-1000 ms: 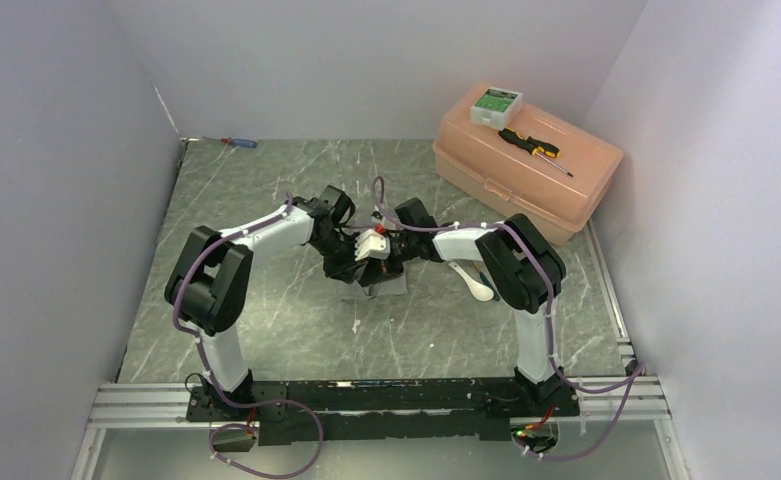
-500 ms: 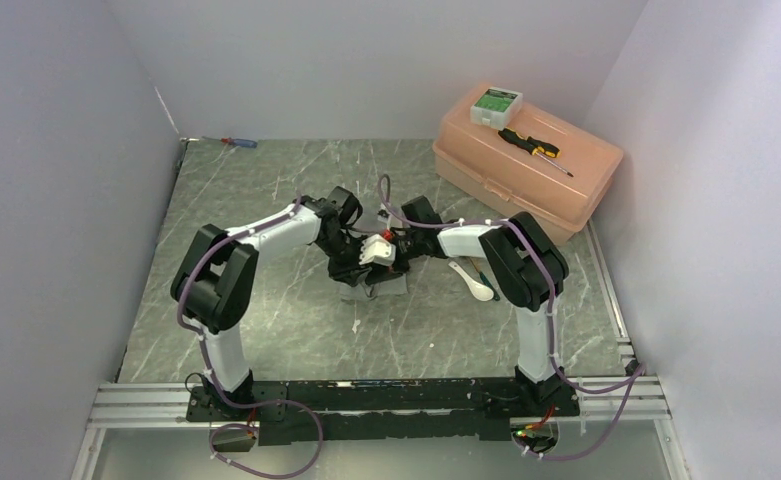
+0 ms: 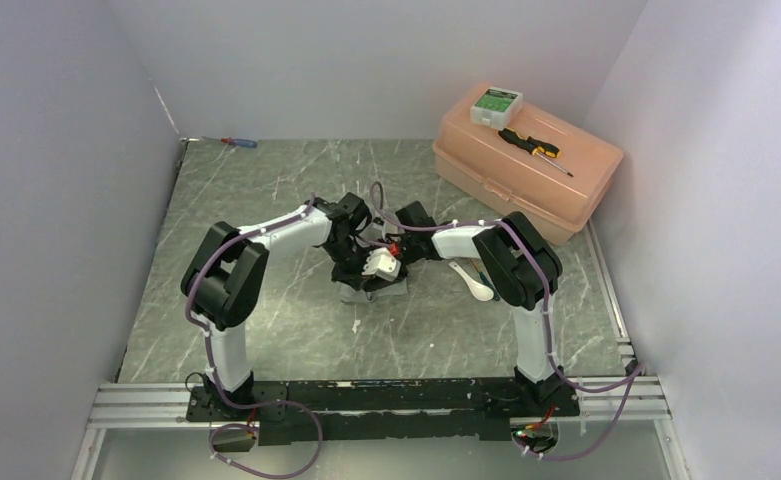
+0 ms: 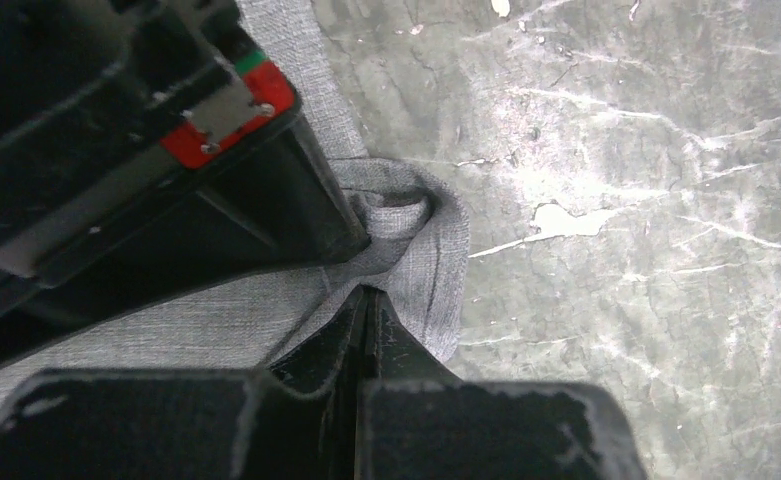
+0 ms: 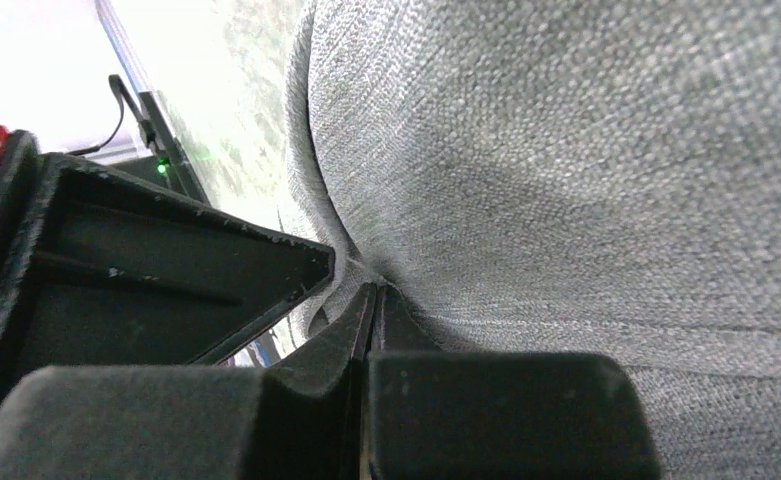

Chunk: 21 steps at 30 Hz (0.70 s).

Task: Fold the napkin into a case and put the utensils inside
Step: Smooth out the 2/3-rectangle-folded napkin at the center of the board.

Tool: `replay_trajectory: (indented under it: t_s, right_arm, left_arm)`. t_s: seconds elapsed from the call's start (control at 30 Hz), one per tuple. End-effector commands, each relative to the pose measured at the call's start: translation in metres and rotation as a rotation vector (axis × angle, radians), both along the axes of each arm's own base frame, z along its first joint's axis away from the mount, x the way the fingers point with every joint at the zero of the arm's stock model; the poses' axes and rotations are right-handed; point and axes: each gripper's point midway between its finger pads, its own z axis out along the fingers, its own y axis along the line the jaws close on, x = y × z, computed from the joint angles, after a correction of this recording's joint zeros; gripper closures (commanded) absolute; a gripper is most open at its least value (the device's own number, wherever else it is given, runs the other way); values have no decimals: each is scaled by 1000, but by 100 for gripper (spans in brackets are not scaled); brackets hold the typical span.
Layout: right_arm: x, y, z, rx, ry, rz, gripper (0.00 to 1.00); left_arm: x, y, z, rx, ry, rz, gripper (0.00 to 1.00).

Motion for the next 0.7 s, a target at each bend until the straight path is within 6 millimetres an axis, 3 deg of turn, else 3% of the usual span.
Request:
replay_trajectory:
  t_s: [0.0,0.17,0.4,0.6,0.67]
  right_arm:
    - [4,-19,-27,-157,-45,-29,100]
    - [3,-27,-38,-204,-58,-38,100]
    - [4,-24,-29,-181,-65,-44,100]
    - [8,-11,-8,-94,-64,-29,100]
    - [7,-6,-2,-54,-49,-23,100]
  left_arm:
    - [7,-11,23,-42,-24,-13,97]
    - [11,-12,41,-62,-30,27,97]
    - [5,-9,36,-55,-5,18,97]
    - [12,-11,35,-53,-42,-3,57]
    - [13,-15,33,-55,-52,-9,53]
